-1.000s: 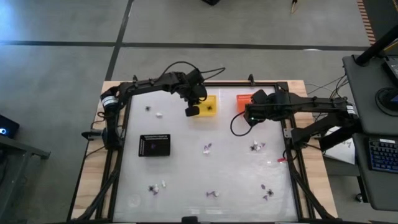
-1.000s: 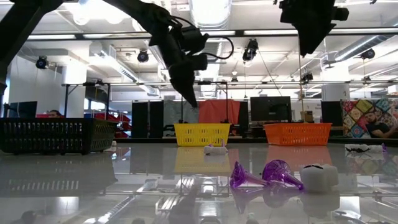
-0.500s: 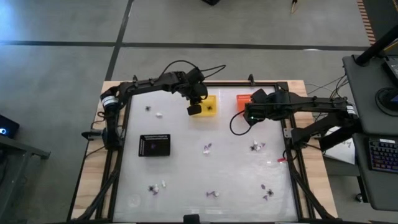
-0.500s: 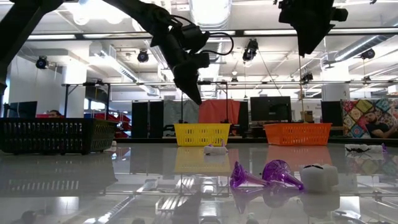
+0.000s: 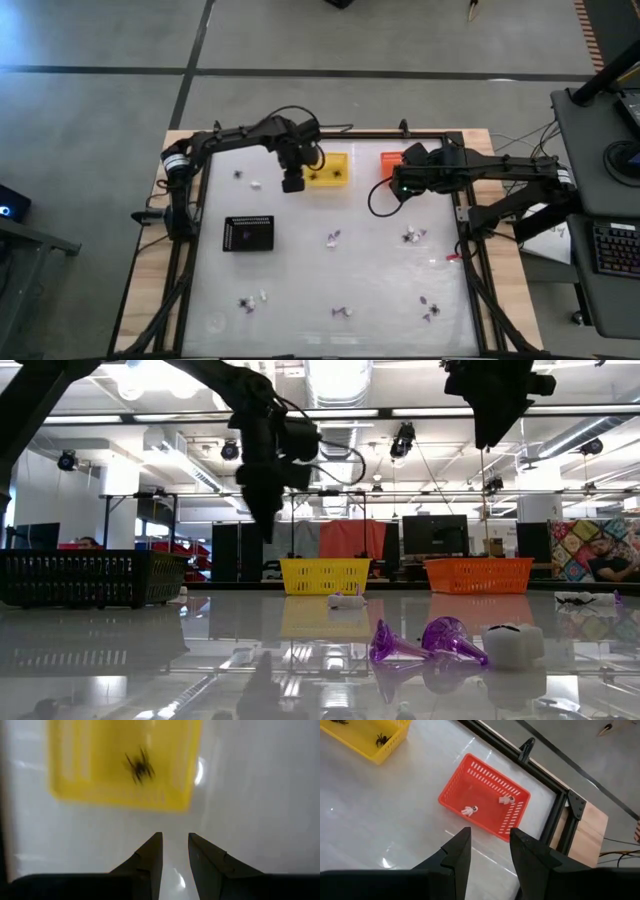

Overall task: Sort Halloween decoration
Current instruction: Put the white skeleton toy into the orange basket

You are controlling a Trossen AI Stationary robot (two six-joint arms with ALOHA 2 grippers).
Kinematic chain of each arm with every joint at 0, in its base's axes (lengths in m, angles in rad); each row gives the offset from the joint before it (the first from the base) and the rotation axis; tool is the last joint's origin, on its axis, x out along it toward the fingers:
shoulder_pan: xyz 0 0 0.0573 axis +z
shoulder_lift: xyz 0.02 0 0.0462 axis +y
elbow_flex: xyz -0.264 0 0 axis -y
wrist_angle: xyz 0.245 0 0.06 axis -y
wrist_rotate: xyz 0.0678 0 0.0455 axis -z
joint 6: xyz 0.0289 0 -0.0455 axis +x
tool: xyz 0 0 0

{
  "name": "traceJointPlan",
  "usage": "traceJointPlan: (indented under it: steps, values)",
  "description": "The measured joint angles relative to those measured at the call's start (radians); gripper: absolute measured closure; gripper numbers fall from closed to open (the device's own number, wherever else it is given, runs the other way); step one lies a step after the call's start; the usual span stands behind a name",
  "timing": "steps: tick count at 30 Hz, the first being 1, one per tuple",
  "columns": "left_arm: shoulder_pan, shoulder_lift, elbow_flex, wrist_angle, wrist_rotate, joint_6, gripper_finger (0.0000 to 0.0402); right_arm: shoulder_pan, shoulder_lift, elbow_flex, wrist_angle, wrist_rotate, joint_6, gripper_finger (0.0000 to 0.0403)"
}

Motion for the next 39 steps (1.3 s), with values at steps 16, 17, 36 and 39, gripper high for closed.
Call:
traceJointPlan:
  steps: [16,17,36,39]
  values:
    - [0.001,-0.093,-0.129,-0.137,0.003,-0.046,0.0326,0.0,0.0,-0.025,0.02,0.025,-0.05,0.0275]
    - [0.0,-0.117,-0.159,-0.134,0.003,-0.046,0.0326,0.0,0.0,-0.033,0.02,0.024,-0.05,0.0275]
    - [0.047,-0.419,-0.573,0.121,-0.047,-0.098,0.0326,-0.001,0.0,-0.09,0.062,0.023,-0.064,0.0275]
    - [0.093,-0.416,-0.6,0.163,-0.049,-0.098,0.0326,-0.001,0.0,-0.09,0.078,0.022,-0.062,0.0275]
